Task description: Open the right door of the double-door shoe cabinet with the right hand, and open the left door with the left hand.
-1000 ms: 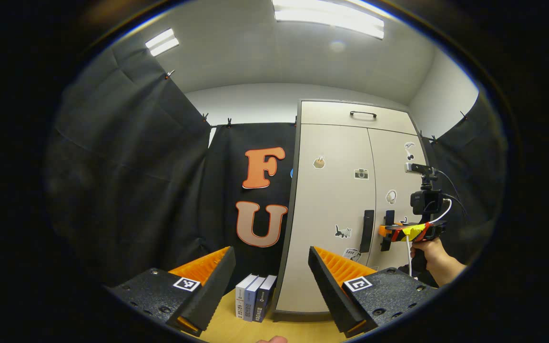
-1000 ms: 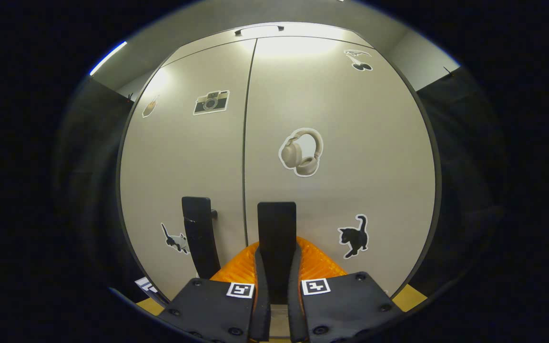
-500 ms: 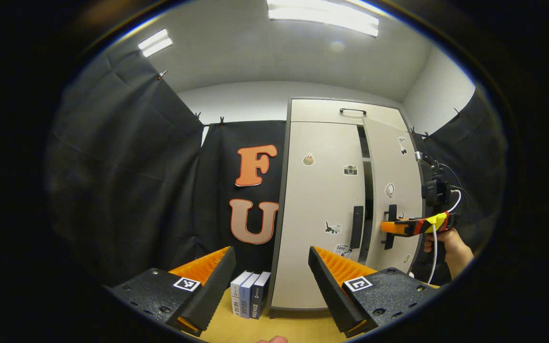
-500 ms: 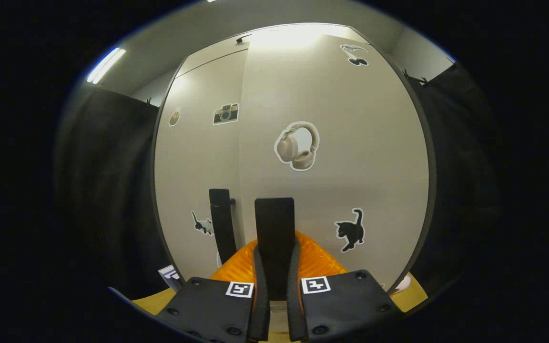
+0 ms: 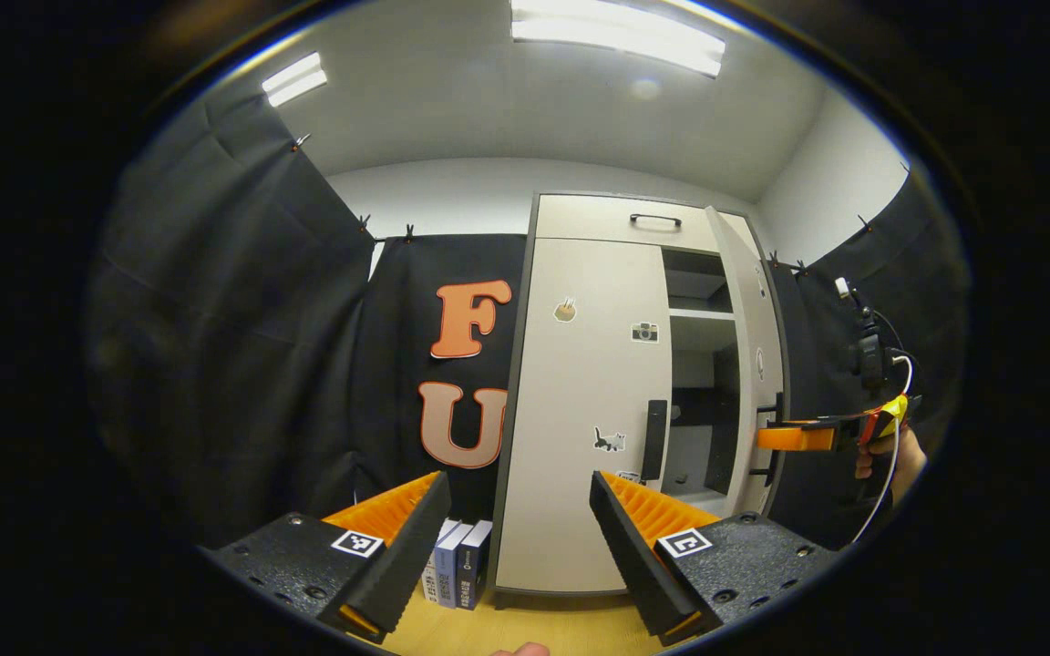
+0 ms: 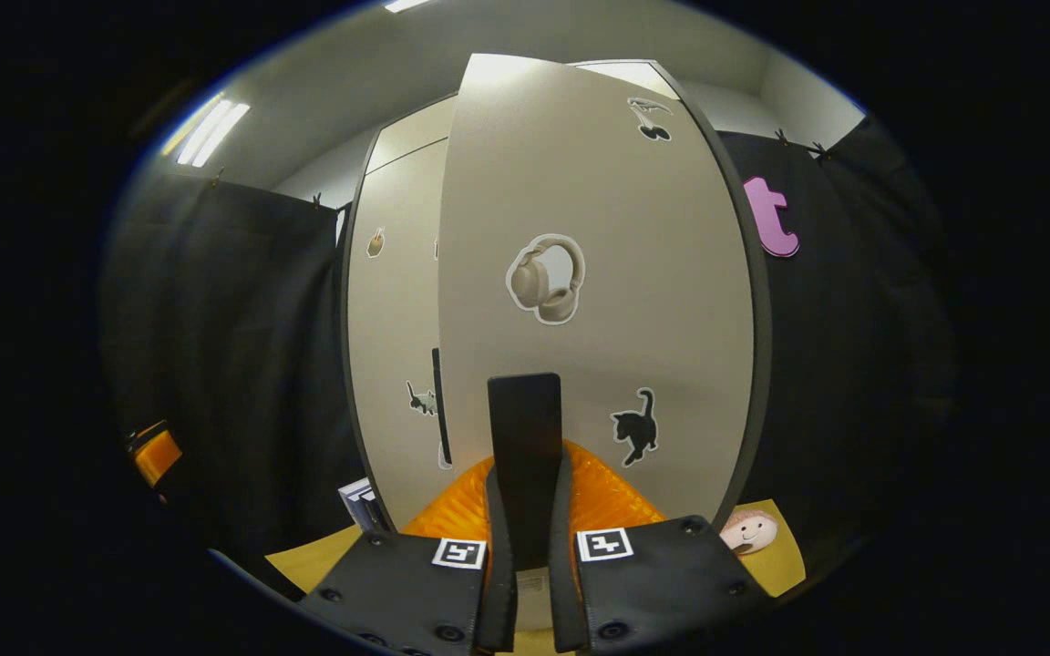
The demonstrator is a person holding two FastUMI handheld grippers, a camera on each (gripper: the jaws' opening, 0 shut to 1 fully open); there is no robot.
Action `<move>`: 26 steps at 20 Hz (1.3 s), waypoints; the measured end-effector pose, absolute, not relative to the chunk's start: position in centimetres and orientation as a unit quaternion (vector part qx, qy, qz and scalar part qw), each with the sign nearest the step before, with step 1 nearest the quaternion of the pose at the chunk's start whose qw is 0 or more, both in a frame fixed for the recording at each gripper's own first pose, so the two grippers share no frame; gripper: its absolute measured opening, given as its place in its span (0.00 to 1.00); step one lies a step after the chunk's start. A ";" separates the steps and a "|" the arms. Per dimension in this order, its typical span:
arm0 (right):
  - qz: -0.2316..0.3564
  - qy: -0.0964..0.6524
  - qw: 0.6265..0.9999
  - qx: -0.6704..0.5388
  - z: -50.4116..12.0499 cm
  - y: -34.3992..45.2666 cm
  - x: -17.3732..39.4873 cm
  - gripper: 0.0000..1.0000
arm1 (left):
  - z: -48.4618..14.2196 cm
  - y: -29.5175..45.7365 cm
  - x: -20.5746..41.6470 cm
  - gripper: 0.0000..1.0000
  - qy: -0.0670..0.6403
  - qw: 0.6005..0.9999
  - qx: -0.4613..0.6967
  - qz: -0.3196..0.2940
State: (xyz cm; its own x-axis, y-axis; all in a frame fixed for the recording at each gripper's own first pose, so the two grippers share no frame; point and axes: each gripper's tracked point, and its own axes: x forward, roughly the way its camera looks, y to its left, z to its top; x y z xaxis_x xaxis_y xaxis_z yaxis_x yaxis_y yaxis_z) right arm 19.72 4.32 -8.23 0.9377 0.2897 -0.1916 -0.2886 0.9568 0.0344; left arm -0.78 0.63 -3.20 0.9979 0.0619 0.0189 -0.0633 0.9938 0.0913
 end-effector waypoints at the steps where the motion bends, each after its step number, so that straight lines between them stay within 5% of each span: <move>1: 0.148 0.098 0.984 0.002 -8.1 3.7 19.2 0.23 | -3.2 0.6 -0.8 0.94 -0.009 0.998 0.046 0.032; 11: 0.125 0.099 0.987 -0.001 -6.9 -2.4 15.4 0.23 | -4.8 -0.2 0.1 0.94 0.003 1.000 0.023 0.019; 26: -0.028 0.064 0.993 -0.092 -6.3 -12.5 14.0 0.20 | -7.1 -1.3 1.4 0.94 0.020 1.000 0.002 -0.006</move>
